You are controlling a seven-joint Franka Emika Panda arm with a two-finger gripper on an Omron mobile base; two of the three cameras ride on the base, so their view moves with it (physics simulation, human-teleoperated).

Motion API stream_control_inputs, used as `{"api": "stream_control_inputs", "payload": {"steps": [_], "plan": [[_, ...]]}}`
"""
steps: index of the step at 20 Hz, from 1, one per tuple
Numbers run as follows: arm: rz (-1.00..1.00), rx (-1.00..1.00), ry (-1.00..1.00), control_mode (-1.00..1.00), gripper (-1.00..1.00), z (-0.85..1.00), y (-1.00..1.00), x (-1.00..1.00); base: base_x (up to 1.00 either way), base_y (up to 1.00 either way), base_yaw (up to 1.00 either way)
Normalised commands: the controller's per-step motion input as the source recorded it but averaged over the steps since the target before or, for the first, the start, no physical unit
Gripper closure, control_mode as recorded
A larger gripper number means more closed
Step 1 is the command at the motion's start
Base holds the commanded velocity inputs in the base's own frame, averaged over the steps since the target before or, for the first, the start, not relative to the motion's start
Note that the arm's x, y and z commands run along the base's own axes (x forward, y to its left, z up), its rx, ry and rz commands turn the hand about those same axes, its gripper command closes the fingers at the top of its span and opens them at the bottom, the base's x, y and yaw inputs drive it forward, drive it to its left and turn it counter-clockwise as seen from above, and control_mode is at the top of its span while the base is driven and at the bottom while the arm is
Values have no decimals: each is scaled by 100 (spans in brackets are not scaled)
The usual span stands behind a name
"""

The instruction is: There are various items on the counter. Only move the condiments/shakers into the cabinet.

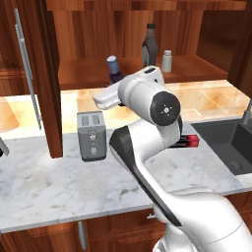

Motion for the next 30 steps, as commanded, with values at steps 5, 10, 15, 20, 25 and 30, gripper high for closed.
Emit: {"api": "stream_control_inputs", "payload": {"steps": [5,10,15,20,25,30], "plan": [[-1,24,0,-100,100,9,-21,33,0,0,0],[0,21,-1,-100,100,-10,-31,57,0,0,0],[0,15,-3,-100,100,2,-12,62,0,0,0],[-8,1,0,-100,100,33,0,38,0,0,0],[-13,0,1,-100,100,21,0,42,0,0,0],[-11,0,3,-100,100,-3,0,52,0,0,0]]}}
